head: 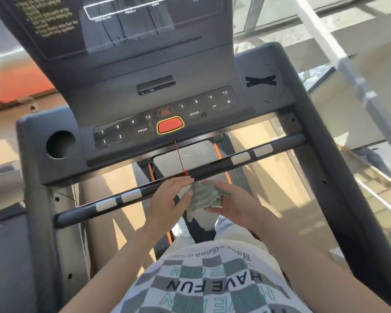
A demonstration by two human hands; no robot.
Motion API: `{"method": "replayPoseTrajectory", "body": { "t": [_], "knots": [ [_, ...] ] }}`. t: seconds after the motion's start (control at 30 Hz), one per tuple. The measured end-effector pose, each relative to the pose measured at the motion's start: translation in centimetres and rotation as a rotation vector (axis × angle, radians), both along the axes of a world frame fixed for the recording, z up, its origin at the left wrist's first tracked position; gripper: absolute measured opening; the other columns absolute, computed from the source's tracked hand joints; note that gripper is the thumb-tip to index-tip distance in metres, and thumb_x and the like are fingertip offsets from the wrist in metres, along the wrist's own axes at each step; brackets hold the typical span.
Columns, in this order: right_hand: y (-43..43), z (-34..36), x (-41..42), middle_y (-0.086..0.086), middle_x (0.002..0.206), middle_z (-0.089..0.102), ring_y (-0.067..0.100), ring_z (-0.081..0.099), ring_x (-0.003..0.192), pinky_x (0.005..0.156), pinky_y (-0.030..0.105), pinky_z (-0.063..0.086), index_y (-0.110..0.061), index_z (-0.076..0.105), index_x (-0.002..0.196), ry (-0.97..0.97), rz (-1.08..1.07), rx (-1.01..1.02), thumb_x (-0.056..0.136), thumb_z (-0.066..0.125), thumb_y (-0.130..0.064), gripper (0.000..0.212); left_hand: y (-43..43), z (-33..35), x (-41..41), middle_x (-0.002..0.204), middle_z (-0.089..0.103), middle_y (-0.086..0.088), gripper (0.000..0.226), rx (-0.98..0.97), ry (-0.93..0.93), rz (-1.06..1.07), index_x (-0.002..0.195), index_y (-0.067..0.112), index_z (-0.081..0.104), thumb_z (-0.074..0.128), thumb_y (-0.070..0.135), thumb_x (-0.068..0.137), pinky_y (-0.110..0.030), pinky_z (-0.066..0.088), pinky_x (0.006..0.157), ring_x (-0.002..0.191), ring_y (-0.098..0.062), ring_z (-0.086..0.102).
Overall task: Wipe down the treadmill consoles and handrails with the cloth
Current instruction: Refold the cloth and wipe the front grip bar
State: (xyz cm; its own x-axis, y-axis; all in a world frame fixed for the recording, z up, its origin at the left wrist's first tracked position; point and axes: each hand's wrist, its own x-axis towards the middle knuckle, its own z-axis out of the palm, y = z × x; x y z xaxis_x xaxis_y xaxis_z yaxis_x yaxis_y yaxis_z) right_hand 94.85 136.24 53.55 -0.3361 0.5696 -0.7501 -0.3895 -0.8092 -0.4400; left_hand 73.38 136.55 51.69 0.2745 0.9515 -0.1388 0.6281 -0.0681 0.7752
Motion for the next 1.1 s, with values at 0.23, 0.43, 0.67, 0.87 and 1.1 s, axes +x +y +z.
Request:
{"method": "replayPoseTrajectory", "body": {
  "t": [0.23,0.43,0.67,0.87,1.1],
  "knots": [
    [0.6,0.8,-4.7,0.008,0.101,0.072,0.018,0.068,0.091,0.077,0.030,0.058,-0.009,0.069,0.115,-0.256,0.271,0.282,0.096,0.061,-0.004,0.021,-1.7,0.5,-2.3,0.096,0.070,0.007,0.041,-0.321,-0.235,0.197,0.122,0.046,0.064,0.074,0.018,0.092,-0.026,0.058,0.070,0.080,-0.009,0.064],
    [1.6,-0.9,-7.0,-0.009,0.104,0.068,0.013,0.060,0.098,0.087,0.026,0.047,-0.018,0.072,0.111,-0.968,0.487,1.013,0.089,0.070,-0.009,0.024,-5.0,-0.2,-4.7,0.100,0.072,-0.011,0.026,-0.587,-0.504,0.706,0.109,0.027,0.072,0.062,0.005,0.099,-0.032,0.062,0.068,0.093,-0.031,0.073],
    [3.1,-2.9,-6.7,-0.002,0.125,0.064,0.027,0.050,0.117,0.097,0.040,0.036,-0.018,0.068,0.122,-1.174,0.784,1.341,0.084,0.071,-0.013,0.038,-6.6,-3.0,-5.8,0.109,0.073,-0.018,0.019,-0.934,-0.935,1.320,0.120,0.006,0.063,0.057,0.007,0.102,-0.036,0.060,0.080,0.097,-0.030,0.073],
    [3.7,-2.6,-6.2,-0.007,0.133,0.057,0.022,0.045,0.124,0.096,0.039,0.031,-0.025,0.064,0.129,-1.165,0.923,1.324,0.087,0.067,-0.012,0.044,-3.3,-2.5,-2.7,0.123,0.069,-0.017,0.027,-0.923,-1.354,1.468,0.128,0.006,0.061,0.058,0.009,0.102,-0.037,0.060,0.083,0.112,-0.030,0.068],
    [4.4,-2.4,-5.6,-0.007,0.133,0.058,0.022,0.046,0.123,0.097,0.042,0.037,-0.026,0.063,0.129,-1.121,0.980,1.365,0.089,0.066,-0.010,0.043,-2.8,-2.2,-0.8,0.130,0.064,-0.016,0.034,-0.940,-1.587,1.178,0.130,0.007,0.061,0.051,0.017,0.099,-0.045,0.056,0.097,0.121,-0.032,0.065]
  ]
}}
